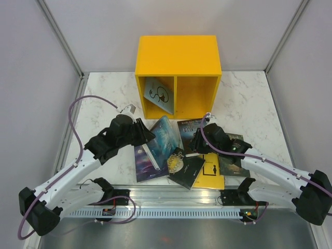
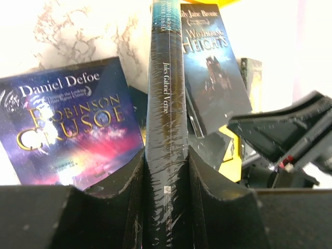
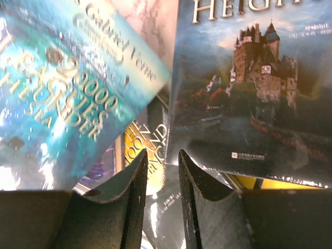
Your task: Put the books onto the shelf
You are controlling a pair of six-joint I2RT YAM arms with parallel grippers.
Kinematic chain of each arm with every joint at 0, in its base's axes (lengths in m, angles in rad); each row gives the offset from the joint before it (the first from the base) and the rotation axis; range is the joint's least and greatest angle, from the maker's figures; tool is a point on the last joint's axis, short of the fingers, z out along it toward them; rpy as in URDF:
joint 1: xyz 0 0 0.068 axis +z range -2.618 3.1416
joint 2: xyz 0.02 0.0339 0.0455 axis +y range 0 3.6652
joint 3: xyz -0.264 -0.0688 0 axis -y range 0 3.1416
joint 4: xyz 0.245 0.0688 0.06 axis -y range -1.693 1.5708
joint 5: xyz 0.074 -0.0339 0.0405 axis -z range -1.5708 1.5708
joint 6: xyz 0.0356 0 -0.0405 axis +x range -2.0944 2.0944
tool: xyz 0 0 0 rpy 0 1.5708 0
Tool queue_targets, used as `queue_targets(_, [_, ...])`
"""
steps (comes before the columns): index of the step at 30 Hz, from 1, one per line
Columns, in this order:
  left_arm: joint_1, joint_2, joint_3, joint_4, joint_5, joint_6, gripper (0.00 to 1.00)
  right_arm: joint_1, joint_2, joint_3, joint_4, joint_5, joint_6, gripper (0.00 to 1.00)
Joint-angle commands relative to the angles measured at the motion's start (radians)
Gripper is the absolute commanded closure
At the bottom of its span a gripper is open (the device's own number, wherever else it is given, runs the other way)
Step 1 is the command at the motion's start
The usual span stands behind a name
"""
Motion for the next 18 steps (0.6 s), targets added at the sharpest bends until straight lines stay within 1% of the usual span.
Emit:
queue_targets(1, [-0.009, 0.059, 0.099, 0.104, 0.010, 0.012, 0.98, 0.000, -0.012, 0.020, -0.033, 0.013, -0.022, 0.65])
queue_targets(3, [-0.022, 0.094, 0.115, 0.101, 0.052, 0.023, 0.98, -0.001, -0.003, 0.032, -0.038, 0.005, -0.033, 0.66])
queue_targets(6, [-0.074, 0.100, 0.101, 0.093, 0.018, 0.003, 0.98, -0.001, 0.009, 0.043, -0.032, -0.007, -0.019, 0.65])
queue_targets(7, [-0.079, 0.097, 0.095, 0.092, 0.032, -0.013, 0.98, -0.003, 0.016, 0.044, -0.017, -0.021, -0.015, 0.64])
queue_targets(9, [-0.085, 0.103, 0.080, 0.085, 0.072, -0.025, 0.98, -0.001, 0.058, 0.047, 0.035, -0.079, 0.004, 0.64])
queue_targets(10, [-0.091, 0.108, 0.077, 0.084, 0.113, -0.029, 0.98, -0.001, 0.077, 0.047, 0.049, -0.092, 0.011, 0.65])
queue_targets(12, [-0.121, 0.113, 0.061, 0.075, 0.132, -0.045, 0.98, -0.001, 0.134, 0.043, 0.088, -0.105, 0.021, 0.66])
queue_targets(15, [-0.165, 0.131, 0.052, 0.078, 0.207, -0.045, 0.97, 0.000, 0.192, 0.023, 0.144, -0.130, 0.035, 0.66])
queue_targets(16, [-0.174, 0.142, 0.053, 0.078, 0.221, -0.025, 0.94, 0.000, 0.206, 0.021, 0.157, -0.132, 0.036, 0.66])
queue_targets(17, [-0.190, 0.159, 0.055, 0.079, 0.233, -0.016, 0.82, -0.001, 0.235, 0.018, 0.177, -0.133, 0.036, 0.66])
queue_targets(18, [-0.196, 0.168, 0.064, 0.079, 0.244, -0.005, 0.74, -0.001, 0.249, 0.020, 0.184, -0.133, 0.038, 0.66])
